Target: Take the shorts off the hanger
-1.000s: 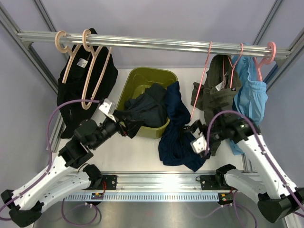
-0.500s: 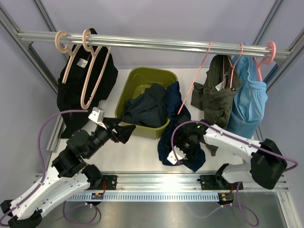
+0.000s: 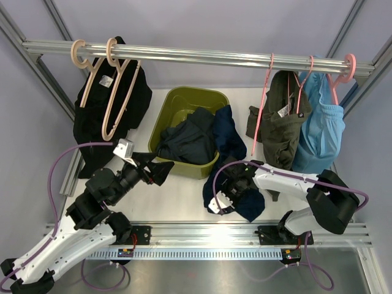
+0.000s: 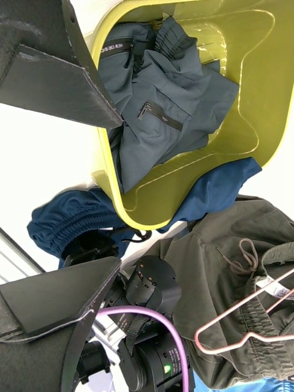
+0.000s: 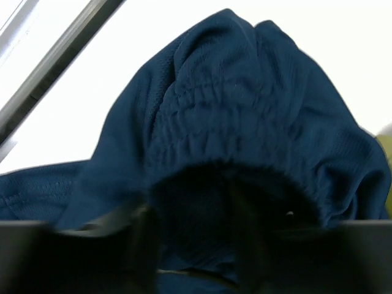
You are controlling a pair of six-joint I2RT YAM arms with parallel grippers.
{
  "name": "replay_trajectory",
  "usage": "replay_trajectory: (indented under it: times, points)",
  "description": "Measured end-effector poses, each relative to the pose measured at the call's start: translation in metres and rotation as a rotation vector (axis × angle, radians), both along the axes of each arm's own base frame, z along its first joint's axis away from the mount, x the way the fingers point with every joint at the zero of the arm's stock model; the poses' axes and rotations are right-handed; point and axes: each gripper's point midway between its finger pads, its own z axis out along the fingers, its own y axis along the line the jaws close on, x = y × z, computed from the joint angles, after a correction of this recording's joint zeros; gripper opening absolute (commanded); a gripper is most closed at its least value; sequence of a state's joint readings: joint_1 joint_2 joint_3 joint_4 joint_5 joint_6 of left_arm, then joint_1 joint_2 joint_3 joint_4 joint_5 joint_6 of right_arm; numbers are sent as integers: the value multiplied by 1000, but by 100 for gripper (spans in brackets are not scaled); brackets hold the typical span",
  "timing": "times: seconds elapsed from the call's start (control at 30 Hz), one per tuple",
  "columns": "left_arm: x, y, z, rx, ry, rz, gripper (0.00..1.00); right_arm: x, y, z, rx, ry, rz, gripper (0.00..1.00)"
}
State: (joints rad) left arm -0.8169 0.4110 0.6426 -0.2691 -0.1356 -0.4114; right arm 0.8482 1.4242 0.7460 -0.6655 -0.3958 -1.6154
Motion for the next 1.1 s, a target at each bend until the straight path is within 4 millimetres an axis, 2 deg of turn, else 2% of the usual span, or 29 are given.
replay_trajectory:
  times: [0.03,0.17,0.27,0.37,0.4,0.5,0.63,0.67,0.73,0.83,1.1]
  points:
    - [0,0,0,-1,-1,0,91,0,1,0,2,6,-13,32]
    - [-1,2,-2,-1,-1,0,91,-8,3,10,18,58,-64,17]
    - [-3,3,1,-9,-11,1,91,-23,12,44,82,137,-61,5]
    - [-5,6,8,-16,-32,1,91,-35,29,102,222,179,-45,2]
    - [-6,7,12,-19,-43,0,91,-40,35,130,289,189,-40,1]
    - [-9,12,35,-46,-91,1,91,-51,47,200,445,206,-28,0]
    - [-17,22,74,-104,-183,5,91,-62,58,279,610,267,-69,0]
    - [-19,24,81,-116,-200,6,92,-62,61,293,644,270,-81,0]
    - [-23,29,95,-138,-239,11,93,-58,67,324,714,275,-131,0]
    - [-26,35,106,-157,-276,20,93,-36,78,375,831,221,-226,0]
    - [-26,38,108,-156,-289,31,93,33,99,510,1171,-59,-364,0]
